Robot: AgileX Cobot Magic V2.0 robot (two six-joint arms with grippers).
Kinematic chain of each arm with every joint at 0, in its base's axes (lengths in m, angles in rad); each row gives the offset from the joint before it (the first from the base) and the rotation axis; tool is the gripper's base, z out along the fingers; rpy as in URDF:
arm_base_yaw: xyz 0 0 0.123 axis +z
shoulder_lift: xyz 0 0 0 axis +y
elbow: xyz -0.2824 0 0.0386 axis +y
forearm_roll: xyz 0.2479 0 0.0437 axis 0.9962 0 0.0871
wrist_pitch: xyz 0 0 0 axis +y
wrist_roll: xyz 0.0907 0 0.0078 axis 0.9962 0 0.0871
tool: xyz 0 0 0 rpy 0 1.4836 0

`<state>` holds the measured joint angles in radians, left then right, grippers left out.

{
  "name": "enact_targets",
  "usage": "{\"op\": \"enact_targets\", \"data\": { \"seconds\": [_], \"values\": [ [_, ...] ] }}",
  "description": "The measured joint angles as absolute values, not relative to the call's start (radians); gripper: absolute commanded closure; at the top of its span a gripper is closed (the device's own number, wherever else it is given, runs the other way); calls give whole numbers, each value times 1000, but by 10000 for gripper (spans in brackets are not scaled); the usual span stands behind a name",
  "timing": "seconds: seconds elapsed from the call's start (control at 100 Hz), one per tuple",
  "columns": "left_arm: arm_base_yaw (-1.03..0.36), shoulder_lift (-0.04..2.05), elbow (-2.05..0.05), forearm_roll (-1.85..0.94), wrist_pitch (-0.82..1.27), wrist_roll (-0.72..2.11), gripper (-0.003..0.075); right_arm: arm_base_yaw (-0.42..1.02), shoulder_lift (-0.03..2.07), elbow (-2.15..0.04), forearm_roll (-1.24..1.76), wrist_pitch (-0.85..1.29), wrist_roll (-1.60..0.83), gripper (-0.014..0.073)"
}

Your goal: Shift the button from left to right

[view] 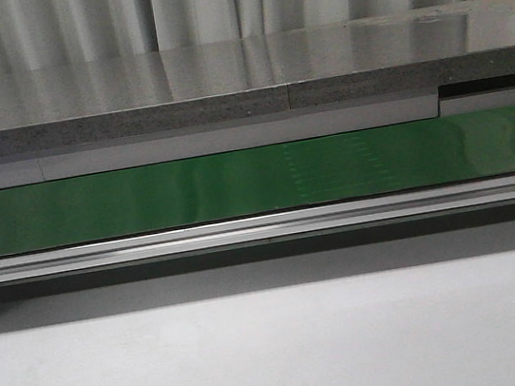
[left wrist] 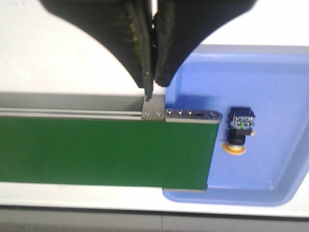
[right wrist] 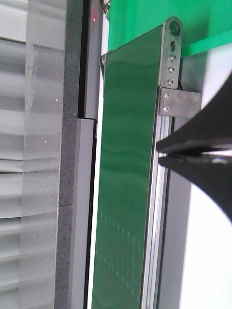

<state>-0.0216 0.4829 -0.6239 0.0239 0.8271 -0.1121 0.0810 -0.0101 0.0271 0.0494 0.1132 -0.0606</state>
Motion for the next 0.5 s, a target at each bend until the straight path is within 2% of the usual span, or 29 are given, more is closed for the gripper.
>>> {"op": "enact_targets", "data": {
  "seconds": [0.14, 0.37, 0.44, 0.5],
  "values": [
    [-22, 604, -732, 24, 944, -112, 741, 81, -10, 27, 49, 113, -61, 660],
    [-22, 704, -764, 24, 967, -112, 731, 81, -10, 27, 49, 113, -61, 660],
    [-22, 715, -764, 24, 966, -112, 664, 81, -10, 27, 49, 113, -61, 660],
    [-22, 716, -764, 24, 966, -105, 542, 81, -10, 27, 49, 113, -61, 660]
  ]
}}
